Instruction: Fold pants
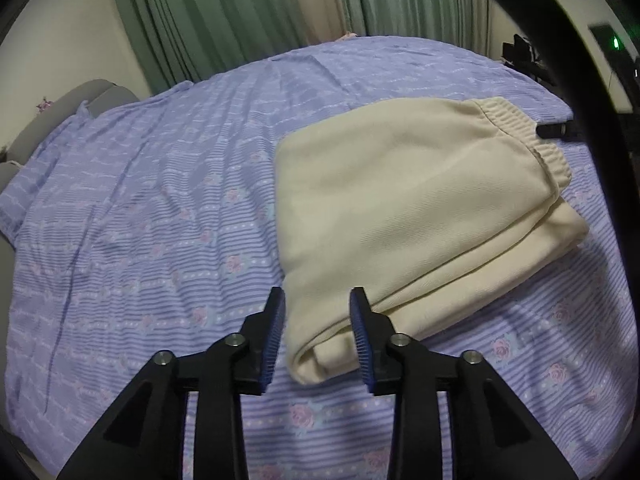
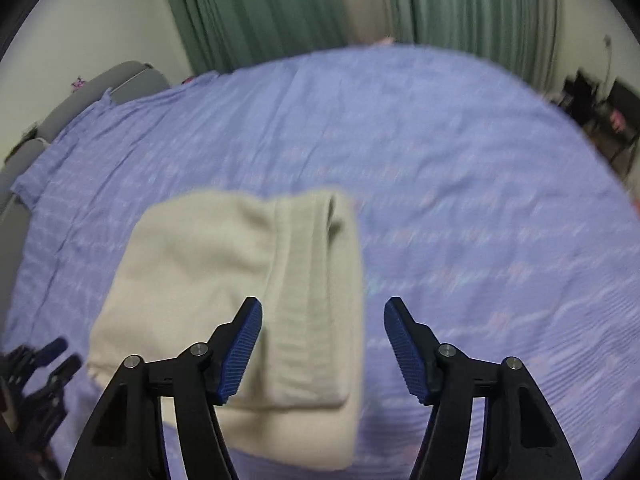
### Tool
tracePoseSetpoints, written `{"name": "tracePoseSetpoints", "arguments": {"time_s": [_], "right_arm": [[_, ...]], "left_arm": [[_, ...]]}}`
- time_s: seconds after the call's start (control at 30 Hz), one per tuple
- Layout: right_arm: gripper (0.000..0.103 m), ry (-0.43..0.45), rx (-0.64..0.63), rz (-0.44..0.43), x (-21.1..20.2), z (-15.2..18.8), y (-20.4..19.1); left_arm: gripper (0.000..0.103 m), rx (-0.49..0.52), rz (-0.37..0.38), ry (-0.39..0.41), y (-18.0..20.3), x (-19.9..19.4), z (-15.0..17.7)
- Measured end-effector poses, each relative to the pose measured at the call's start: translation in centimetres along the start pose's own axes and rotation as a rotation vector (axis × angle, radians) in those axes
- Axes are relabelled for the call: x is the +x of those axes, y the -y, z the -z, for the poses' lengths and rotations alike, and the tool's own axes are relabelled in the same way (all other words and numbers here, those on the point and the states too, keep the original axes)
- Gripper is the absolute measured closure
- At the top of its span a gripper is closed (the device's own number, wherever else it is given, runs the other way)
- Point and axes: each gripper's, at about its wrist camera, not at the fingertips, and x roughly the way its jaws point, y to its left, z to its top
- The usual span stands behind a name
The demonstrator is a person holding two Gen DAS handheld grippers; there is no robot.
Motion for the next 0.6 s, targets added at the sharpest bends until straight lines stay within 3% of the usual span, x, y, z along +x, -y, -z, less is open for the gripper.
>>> {"name": "tracePoseSetpoints", "arguments": {"time_s": [0.1, 0.13, 0.23, 0.27, 0.3, 0.37, 0.43, 0.6], "right_arm": [[0.062, -0.059, 0.051, -0.049, 2.0, 0.4, 0.9], [0.078, -0.079, 0.058, -0.070, 2.4, 0.7, 0.9], [0.092, -0.098, 0.052, -0.045, 2.6, 0.9, 1.0], [0.095, -0.082, 0.050, -0.049, 1.8, 0.8, 0.9], [0.095, -0.063, 0.051, -0.051, 0.7, 0.9, 0.7], [0.096, -0.057, 0.056, -0.044, -0.6, 1.1, 0.3], [0.096, -0.072, 0.053, -0.014, -0.9, 1.6, 0.0], [0.095, -0.158, 0.056, 0.095, 1.7, 2.9, 1.0]], "left_arm": [[0.063, 0.016, 0.020, -0.021, 0.4, 1.3, 0.0], [0.063, 0.020, 0.026, -0.029, 0.4, 1.9, 0.1], [0.066, 0.048, 0.046, -0.055, 1.3, 3.2, 0.1], [0.098, 0.055, 0.071, -0.068, 1.5, 3.4, 0.1], [0.101, 0.055, 0.107, -0.094, 1.8, 3.7, 0.1], [0.102, 0.075, 0.183, -0.130, 2.7, 3.8, 0.3], [0.102, 0.130, 0.169, -0.148, 3.6, 3.8, 1.0], [0.101, 0.030, 0.198, -0.170, 1.9, 2.5, 1.4]]}}
